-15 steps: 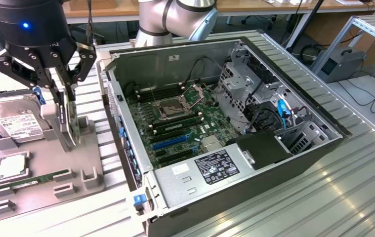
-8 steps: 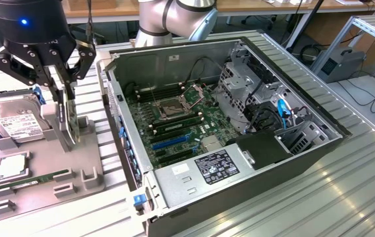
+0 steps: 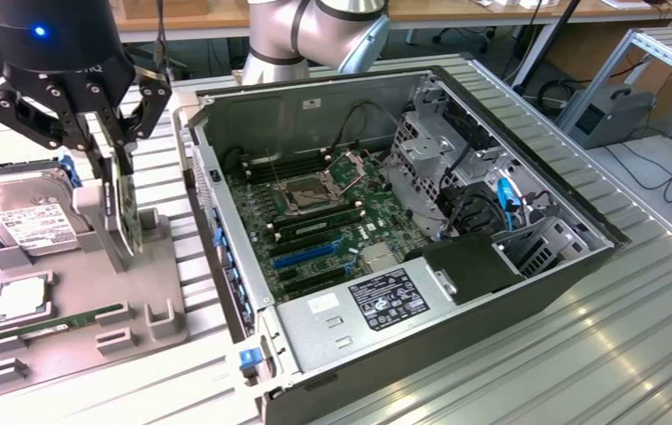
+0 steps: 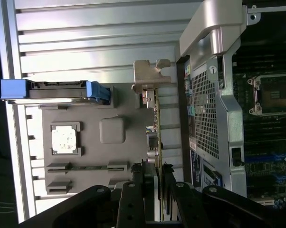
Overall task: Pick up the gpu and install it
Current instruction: 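Pick up the gpu and move the gpu toward the slot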
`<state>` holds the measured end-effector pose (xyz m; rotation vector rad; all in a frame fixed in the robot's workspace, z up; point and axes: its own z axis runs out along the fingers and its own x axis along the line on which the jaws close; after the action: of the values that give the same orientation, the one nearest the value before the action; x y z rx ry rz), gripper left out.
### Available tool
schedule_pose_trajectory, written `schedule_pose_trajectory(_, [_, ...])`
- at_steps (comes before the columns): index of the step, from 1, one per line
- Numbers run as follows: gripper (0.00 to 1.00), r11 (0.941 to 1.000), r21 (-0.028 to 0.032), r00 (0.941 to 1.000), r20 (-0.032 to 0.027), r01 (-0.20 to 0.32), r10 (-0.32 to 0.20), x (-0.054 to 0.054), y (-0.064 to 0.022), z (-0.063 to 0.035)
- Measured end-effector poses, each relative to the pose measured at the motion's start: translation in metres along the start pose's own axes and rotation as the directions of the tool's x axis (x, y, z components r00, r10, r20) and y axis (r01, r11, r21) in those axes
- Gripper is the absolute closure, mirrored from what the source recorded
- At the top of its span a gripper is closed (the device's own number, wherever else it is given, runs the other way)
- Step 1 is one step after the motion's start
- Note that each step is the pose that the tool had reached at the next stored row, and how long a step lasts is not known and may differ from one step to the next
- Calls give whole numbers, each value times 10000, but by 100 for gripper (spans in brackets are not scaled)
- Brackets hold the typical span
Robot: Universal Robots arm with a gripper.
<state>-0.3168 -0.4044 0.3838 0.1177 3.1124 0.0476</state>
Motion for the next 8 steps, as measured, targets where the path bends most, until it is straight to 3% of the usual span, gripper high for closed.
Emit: schedule_pose_trajectory(8, [73,10000,0,10000,0,0,0,-1,1,-40])
